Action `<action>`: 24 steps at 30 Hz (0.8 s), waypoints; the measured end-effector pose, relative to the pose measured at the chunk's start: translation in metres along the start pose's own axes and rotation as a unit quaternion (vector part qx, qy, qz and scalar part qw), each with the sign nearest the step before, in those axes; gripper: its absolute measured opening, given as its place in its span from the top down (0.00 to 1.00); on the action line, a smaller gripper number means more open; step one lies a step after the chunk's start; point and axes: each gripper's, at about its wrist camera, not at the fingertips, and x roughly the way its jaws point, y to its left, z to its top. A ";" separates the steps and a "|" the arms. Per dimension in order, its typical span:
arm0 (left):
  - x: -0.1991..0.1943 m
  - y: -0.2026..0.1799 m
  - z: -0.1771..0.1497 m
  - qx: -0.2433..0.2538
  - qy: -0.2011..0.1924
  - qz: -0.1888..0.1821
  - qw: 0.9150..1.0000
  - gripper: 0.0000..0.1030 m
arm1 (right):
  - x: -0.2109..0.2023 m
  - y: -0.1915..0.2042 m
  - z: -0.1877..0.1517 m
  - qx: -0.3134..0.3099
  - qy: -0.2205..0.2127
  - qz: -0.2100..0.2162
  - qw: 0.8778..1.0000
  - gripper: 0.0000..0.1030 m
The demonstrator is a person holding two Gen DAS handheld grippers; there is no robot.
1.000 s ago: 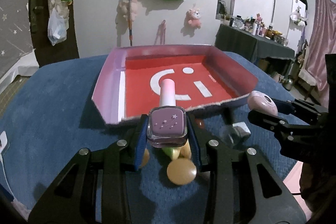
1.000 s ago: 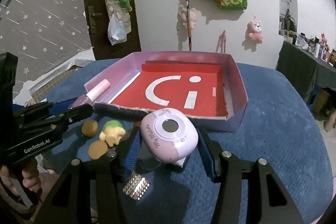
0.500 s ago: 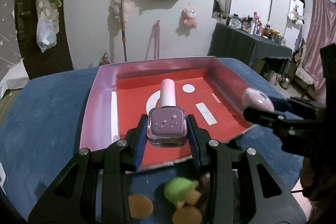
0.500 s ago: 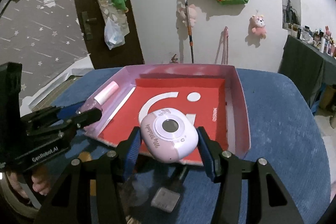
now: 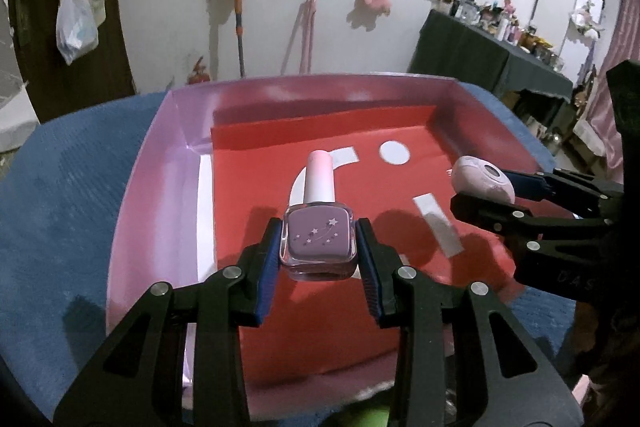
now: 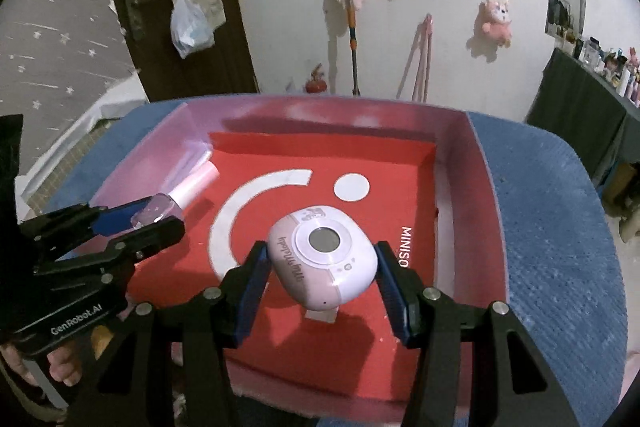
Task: Organize rigid objects
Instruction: 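Carry the nail polish and pink compact with both tools into the pink box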
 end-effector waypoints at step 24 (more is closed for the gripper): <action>0.042 0.009 -0.004 -0.017 0.073 0.004 0.997 0.67 | 0.050 -0.007 -0.004 0.003 0.072 -0.020 0.997 0.45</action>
